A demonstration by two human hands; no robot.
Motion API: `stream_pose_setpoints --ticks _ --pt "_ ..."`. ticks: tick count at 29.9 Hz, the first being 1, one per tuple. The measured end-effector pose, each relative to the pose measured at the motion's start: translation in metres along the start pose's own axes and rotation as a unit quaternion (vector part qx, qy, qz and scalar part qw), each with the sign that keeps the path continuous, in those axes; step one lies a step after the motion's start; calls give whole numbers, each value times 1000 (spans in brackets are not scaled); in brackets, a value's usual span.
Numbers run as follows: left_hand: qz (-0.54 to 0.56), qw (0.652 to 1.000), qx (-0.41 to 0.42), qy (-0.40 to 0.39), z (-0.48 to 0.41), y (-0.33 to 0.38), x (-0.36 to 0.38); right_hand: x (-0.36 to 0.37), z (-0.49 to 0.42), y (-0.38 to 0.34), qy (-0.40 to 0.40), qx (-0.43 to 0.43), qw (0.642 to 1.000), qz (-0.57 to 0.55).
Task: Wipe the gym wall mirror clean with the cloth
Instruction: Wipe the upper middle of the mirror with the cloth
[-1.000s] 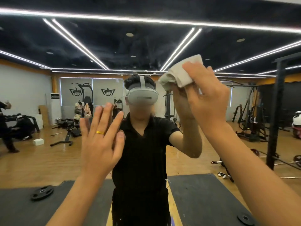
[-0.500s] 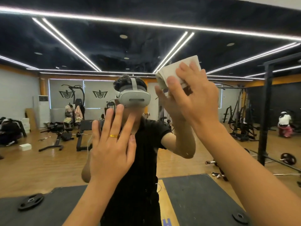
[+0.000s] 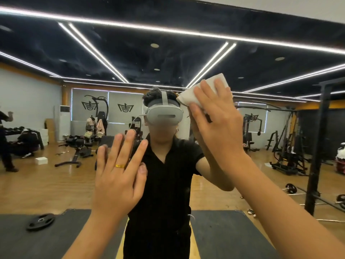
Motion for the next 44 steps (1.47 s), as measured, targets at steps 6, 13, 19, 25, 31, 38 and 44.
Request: stream_pose_setpoints --ticks 6,13,19,25,31,38,44 --pt "-3 1000 -6 -9 -1 1 0 -17 -19 14 6 -100 995 -4" --pt "5 1000 -11 -3 0 3 0 -21 -1 34 -5 -25 999 -48" --pt "-5 1000 1 6 1 2 -2 -3 -25 1 21 -38 997 -66" --pt "-14 1000 -4 5 2 1 -2 1 -47 -9 -35 -74 996 -42" --pt "-4 1000 -7 -6 2 0 -1 -38 -4 27 -54 -38 998 17" --pt "22 1000 -5 -5 5 -1 -3 14 -59 -45 -118 -119 985 -42" --pt "35 999 -11 -3 2 -1 -3 -43 -27 31 -110 -93 989 35"
Point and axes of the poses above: each hand's wrist, its own z-axis away from the middle knuckle, its own x-axis out of the palm, y = z × x, the point moved 3 cm from there along -z, towards the middle knuckle, and after that the axes turned 6 degrees about x, right-handed, at the moved point
